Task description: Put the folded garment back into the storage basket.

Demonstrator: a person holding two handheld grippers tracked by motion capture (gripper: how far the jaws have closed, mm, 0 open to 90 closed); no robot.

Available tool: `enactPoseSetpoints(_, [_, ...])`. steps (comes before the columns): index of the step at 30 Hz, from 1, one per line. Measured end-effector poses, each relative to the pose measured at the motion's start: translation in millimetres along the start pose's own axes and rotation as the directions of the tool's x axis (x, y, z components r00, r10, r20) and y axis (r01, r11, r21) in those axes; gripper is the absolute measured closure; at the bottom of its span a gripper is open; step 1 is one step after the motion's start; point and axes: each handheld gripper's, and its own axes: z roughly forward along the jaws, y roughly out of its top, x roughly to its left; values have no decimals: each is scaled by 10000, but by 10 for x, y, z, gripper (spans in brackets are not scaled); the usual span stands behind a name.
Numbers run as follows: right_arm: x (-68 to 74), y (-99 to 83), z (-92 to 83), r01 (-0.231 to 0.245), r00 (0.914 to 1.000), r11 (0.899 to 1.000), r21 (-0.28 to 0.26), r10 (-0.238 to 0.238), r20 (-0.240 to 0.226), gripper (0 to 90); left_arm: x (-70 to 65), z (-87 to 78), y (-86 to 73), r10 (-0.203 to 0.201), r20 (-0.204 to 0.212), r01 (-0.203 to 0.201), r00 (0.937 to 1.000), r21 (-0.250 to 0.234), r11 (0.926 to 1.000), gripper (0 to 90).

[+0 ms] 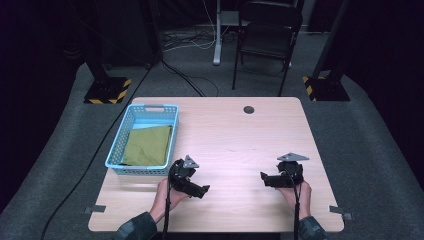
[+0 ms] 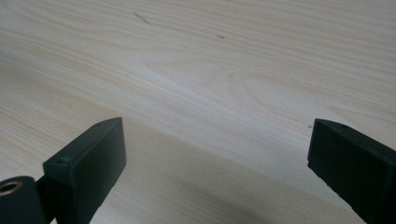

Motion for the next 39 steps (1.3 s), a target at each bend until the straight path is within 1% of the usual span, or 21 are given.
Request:
enactPoseSetpoints(2, [-4,-20,-11,24,10000,10000,43,-24,58,36,13,-1,-37,-49,-91,49,9999,4,10000,2])
enactPoseSetpoints(3, [-6,-28,-16,34,10000,10000,45,-34,89,36,22,-1,-62,-119,-63,119,9999,1,9999,2])
enactPoseSetpoints(11, [-52,-122,-47,100,9998,9999,118,-102,181,37,82,-59,-187,-81,-270,84,9996,105,9999,2])
enactPoseSetpoints(13, [-66,-156,-54,125,9997,9998,143,-128,210,37,92,-87,-239,-72,-329,76,9994,146,9999,2])
enactPoseSetpoints(17, [-134,-231,-62,133,9992,9996,236,-142,363,36,139,-159,-403,-56,-554,76,9985,360,9993,2])
enactPoseSetpoints(20, [-186,-289,-71,69,9989,9995,299,-82,460,35,200,-207,-509,-169,-721,201,9973,442,9988,2])
enactPoseSetpoints(25, [-273,-381,-86,106,9979,9993,370,-130,636,31,315,-304,-651,-424,-832,457,9956,373,9983,2])
enactPoseSetpoints(30, [-382,-471,-118,-61,9969,9995,321,36,791,28,410,-383,-768,-630,-1060,674,9924,386,9970,1])
enactPoseSetpoints(31, [-395,-485,-121,-70,9968,9995,318,44,800,28,440,-397,-798,-809,-1051,850,9912,356,9957,1])
enactPoseSetpoints(33, [-423,-520,-124,-87,9962,9991,410,51,866,26,482,-422,-831,-855,-1231,912,9887,412,9950,1])
enactPoseSetpoints(34, [-434,-532,-126,-74,9961,9991,426,36,881,26,499,-431,-845,-968,-1283,1017,9870,329,9943,1])
enactPoseSetpoints(36, [-445,-548,-125,-71,9952,9990,444,28,979,23,527,-449,-866,-1068,-1296,1122,9858,351,9931,1])
enactPoseSetpoints(39, [-460,-565,-106,62,9937,9988,492,-116,1112,15,536,-435,-892,-1019,-1404,1089,9848,431,9931,1])
